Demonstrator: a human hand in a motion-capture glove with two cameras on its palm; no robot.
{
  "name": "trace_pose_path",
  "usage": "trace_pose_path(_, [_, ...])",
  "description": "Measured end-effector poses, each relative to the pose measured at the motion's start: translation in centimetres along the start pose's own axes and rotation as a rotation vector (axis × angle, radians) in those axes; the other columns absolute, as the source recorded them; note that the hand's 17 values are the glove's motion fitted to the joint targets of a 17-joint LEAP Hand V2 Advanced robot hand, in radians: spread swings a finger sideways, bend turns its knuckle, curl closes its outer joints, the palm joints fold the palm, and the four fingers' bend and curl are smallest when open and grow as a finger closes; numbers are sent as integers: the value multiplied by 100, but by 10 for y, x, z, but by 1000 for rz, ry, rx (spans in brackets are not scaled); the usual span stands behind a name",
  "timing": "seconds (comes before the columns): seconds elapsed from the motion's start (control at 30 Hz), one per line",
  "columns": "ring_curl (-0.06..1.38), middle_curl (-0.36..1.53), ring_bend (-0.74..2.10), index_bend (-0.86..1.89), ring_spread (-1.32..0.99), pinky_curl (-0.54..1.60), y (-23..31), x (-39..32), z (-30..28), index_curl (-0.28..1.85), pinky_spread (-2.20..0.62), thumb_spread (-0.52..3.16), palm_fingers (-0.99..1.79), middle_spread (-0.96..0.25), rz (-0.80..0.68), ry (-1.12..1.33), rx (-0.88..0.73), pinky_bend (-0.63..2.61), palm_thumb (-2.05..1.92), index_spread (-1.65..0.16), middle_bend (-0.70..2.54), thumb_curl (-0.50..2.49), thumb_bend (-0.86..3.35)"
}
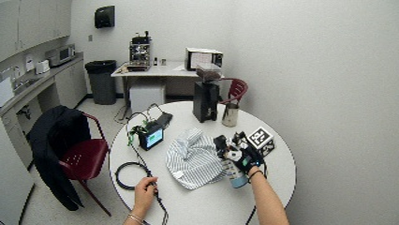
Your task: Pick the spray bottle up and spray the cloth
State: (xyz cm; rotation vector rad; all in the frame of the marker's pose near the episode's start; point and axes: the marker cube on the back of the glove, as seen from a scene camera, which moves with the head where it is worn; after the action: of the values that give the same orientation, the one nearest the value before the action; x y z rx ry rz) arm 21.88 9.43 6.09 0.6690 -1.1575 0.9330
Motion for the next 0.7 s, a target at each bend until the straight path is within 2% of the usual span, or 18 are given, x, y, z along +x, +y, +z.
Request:
trace_pose_path(0.1, [43, 46, 72, 11, -8, 38, 5, -22, -17, 27, -4, 78, 120, -2, -47, -41, 56, 44, 84, -19, 47, 60, -3])
trace_pose_path(0.33, [43, 46, 71, 11, -8, 39, 7, -123, -57, 27, -3, 78, 118, -2, -348, -98, 278, 44, 83, -19, 47, 60, -3])
trace_pose_path(0.5, [42, 46, 68, 11, -8, 38, 6, -148, -40, 27, -3, 83, 113, -4, -468, -189, 315, 43, 83, -20, 45, 58, -3])
trace_pose_path(0.7, [41, 45, 64, 11, -7, 38, -6, -164, 9, 28, -2, 89, 109, -4, -565, -200, 255, 41, 83, -22, 42, 56, -3])
